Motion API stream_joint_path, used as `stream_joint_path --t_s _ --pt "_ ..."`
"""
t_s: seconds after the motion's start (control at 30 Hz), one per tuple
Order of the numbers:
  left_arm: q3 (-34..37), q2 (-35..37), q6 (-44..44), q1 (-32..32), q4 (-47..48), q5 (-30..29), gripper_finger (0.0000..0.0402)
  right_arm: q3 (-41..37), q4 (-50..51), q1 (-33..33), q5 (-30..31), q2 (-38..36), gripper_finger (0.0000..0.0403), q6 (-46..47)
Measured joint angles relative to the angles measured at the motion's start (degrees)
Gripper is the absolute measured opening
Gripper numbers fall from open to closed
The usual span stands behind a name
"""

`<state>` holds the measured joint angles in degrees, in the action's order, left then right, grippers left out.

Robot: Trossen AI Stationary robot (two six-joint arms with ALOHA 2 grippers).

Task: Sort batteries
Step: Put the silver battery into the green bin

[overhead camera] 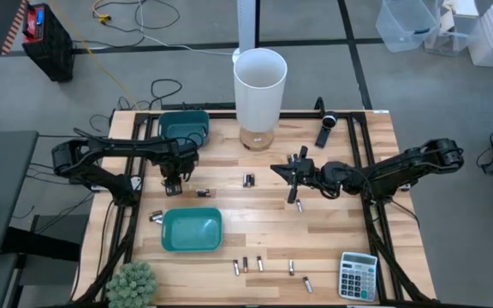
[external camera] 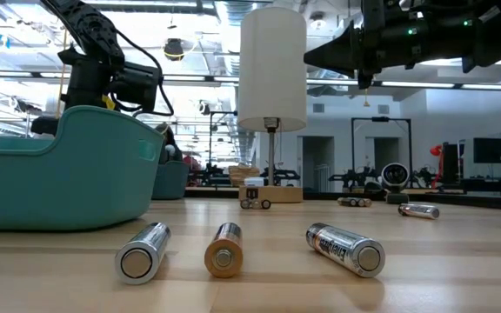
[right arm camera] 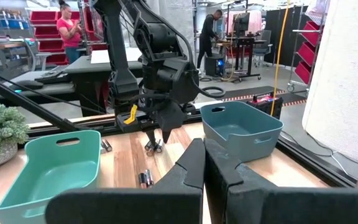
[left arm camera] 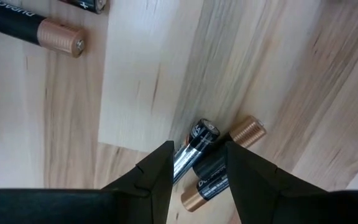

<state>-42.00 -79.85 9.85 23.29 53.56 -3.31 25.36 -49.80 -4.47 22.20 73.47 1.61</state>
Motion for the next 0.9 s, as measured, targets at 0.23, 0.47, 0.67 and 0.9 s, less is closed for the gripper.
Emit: stream_joint_path --t_s 0.23,0.47,0.67,0.9 --pt "-0.02 0.0 -0.27 0.0 -0.11 -0.02 0.0137 0.0 -0.39 0.0 0.0 0.01 0.002 0.0" --pt "-0.04 0.0 -0.56 0.0 -0.14 -0.18 0.0138 0.0 -0.37 0.07 0.0 0.0 0.002 0.0" --pt "-1.22 -0.02 -3.98 0.0 -0.81 -0.17 0.0138 0.0 -0.39 0.07 0.0 0.0 0.002 0.0" --pt "-0.83 -1.48 -4.98 0.02 -0.69 0.02 0.0138 0.0 -0.39 0.07 0.0 0.01 0.002 -0.02"
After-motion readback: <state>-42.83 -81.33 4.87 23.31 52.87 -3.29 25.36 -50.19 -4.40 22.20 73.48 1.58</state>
